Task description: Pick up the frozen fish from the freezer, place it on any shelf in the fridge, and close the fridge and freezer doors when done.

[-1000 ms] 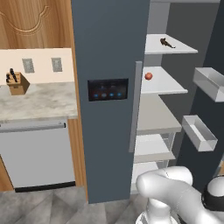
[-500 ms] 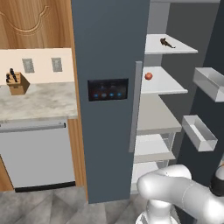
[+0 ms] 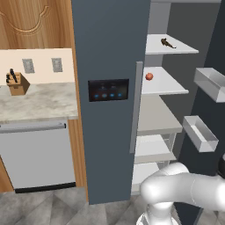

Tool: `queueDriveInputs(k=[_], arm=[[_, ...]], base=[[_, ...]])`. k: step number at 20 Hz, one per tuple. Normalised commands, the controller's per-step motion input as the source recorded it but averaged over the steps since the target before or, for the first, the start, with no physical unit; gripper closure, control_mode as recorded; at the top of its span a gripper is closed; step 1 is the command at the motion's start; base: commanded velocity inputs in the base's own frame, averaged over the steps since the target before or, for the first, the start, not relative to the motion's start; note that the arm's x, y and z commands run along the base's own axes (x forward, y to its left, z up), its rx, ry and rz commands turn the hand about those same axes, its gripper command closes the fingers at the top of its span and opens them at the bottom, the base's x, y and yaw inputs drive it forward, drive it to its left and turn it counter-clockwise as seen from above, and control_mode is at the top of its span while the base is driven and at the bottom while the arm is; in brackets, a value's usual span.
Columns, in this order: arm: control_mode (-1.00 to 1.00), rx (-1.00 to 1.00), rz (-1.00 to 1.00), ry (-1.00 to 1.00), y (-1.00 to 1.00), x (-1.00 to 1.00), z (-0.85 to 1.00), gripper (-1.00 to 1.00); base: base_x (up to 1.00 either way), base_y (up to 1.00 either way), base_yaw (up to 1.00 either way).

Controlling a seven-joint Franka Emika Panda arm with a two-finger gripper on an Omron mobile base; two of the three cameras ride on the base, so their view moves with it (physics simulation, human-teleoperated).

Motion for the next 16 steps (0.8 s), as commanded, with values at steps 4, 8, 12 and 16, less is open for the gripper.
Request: queueDriveInputs(k=[4,8,12,16], arm=[[-1.0,0.06,0.11,-0.12,-0.26,0.5,-0.21,-1.0],[-1.0,0.03,0.15,-0.14,-0.18,0.53,-0.14,-1.0],[-1.0,0.04,0.14,-0.14,0.17,0.49,-0.05,-1.0],[-1.0,0.0,0.12,-0.19,1.0,0.2,0.0,-1.0]], base=[[0.0,0.0,0.0],[0.0,0.0,0.0],[0.0,0.0,0.0],[0.0,0.0,0.0]])
